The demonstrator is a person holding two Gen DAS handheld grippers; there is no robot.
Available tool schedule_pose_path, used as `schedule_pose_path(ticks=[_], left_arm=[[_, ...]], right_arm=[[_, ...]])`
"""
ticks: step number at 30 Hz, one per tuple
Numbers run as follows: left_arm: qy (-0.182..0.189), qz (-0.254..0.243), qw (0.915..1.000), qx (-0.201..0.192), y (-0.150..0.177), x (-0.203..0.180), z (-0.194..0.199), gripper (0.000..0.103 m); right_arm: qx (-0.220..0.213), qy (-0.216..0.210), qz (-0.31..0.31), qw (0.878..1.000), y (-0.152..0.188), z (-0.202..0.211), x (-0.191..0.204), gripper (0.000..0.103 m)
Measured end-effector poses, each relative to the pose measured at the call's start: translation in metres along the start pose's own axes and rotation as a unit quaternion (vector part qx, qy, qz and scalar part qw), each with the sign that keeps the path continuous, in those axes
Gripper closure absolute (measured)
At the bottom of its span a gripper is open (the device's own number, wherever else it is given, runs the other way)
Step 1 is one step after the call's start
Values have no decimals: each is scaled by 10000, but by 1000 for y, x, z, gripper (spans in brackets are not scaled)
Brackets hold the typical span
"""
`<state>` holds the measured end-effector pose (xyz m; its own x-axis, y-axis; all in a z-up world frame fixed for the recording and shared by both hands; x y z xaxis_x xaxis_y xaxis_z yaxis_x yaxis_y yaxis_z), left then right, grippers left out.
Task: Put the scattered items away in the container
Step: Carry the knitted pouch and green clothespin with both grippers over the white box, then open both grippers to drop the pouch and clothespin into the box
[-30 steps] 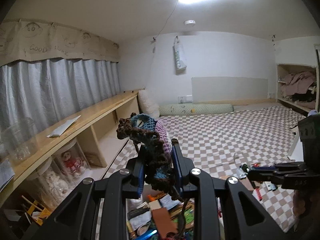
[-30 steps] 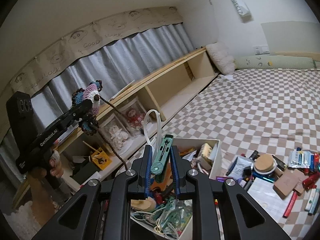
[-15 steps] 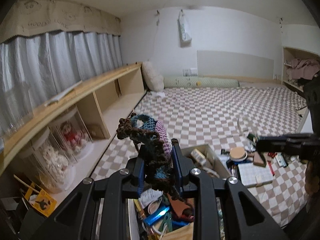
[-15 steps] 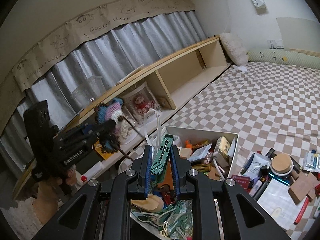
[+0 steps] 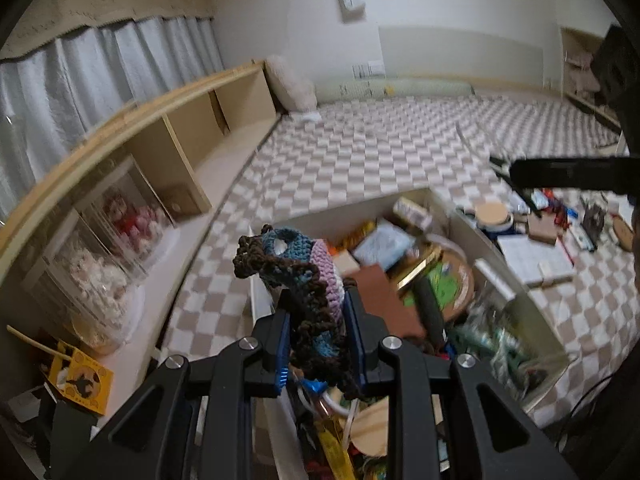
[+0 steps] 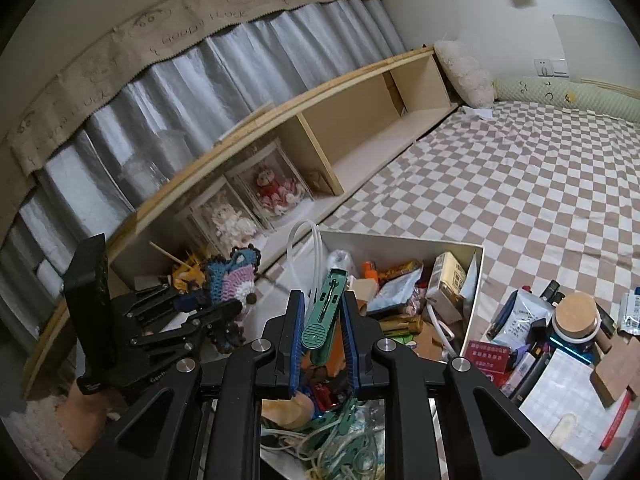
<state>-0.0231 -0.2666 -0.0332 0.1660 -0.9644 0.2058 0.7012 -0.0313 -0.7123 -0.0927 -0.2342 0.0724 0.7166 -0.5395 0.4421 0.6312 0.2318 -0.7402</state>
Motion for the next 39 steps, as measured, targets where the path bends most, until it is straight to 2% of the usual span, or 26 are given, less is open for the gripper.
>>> schedule_pose_path(ticks=[9, 11, 13, 14, 24, 30, 39], left_arm=[[413, 66, 9968, 679, 39, -12, -32, 78], [431, 135, 9958, 792, 44, -11, -37, 67], [427, 261, 9951, 859, 49, -7, -41, 38], [451, 321, 9948, 857, 50, -6, -41, 35], [472, 525, 9953, 665, 53, -4, -24, 33], [529, 892, 9936, 453, 44, 3, -18, 33], [533, 1128, 9913, 413, 31, 12, -20, 33]], right_arm=[[247, 2, -32, 9997, 10, -25, -5, 84], [281, 11, -32, 9996, 10, -30, -6, 84], [313, 12, -45, 9995, 10, -34, -7, 84], [334, 20, -42, 9994, 9, -36, -7, 84], [542, 24, -44, 9985, 6, -64, -13, 84], [797, 69, -41, 9968, -7, -98, -17, 84], [1253, 95, -133, 9920, -13, -143, -25, 84]])
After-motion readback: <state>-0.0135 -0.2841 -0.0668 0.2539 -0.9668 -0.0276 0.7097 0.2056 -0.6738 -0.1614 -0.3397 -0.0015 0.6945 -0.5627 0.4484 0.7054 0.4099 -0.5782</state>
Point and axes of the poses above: each gripper's, at about its wrist camera, not at the fingertips, and z roughly against the way its jaws point, x to its left, y to its underside, the point moved 9 cm from there along -z, roughly the way its jaws point, and after that the axes turned 1 degree about y, right-handed, at the moved point
